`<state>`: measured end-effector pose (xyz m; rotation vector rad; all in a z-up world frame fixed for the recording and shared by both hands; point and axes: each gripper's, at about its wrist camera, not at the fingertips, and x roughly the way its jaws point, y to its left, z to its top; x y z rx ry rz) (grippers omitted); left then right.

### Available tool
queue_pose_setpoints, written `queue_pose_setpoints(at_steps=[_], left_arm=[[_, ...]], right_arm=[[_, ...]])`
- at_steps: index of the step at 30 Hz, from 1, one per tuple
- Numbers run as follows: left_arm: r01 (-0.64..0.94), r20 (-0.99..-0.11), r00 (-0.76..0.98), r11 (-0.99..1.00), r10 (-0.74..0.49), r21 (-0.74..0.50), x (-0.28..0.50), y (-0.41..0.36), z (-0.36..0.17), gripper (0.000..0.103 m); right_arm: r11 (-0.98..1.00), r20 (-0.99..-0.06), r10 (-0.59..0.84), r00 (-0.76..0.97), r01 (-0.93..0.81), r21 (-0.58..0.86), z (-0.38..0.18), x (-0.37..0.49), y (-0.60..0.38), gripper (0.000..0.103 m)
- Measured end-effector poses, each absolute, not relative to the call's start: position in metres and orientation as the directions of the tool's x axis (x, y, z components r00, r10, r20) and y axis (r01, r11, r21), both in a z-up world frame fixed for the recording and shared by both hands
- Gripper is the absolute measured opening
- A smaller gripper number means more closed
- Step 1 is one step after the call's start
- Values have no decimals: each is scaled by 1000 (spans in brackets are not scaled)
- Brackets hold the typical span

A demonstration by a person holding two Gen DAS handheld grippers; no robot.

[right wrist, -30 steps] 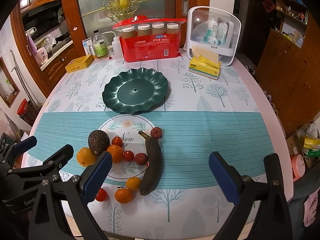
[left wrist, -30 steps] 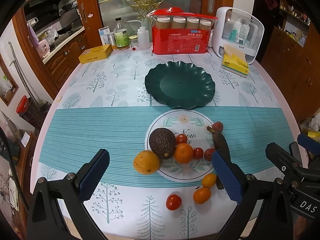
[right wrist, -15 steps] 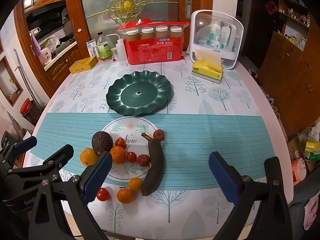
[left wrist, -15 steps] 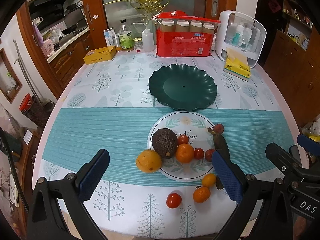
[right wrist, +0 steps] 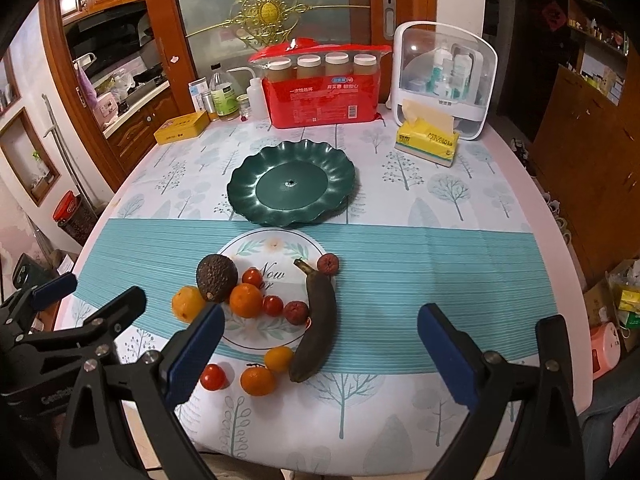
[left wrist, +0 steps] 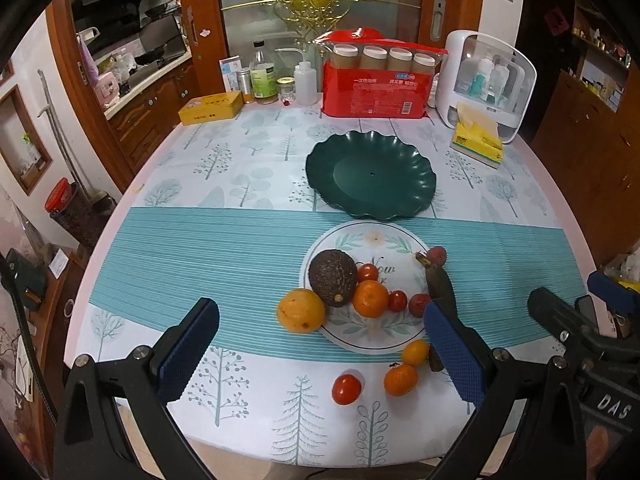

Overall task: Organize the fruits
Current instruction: 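Grasp the avocado with the left tool while the right tool grasps the banana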

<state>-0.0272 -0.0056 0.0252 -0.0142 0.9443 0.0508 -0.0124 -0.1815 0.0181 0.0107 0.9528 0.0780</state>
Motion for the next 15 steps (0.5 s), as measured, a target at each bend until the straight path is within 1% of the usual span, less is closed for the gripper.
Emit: queue_pose_setpoints(at_steps=[4,9,15], left_arm=[[-64,-819,572,998,51,17,-25,3,21,102],[-69,-852,522,998,39,3,-14,11,3,102],[-60,-880,474,998,20,-9,8,10,-20,102]], right_arm=[[996,-813,85,576,-65,59,17,-8,-186,98],[997,-823,74,563,-72,40,7,1,-187,96],[996,-858,83,507,-77,51,-17,15,-191,82]])
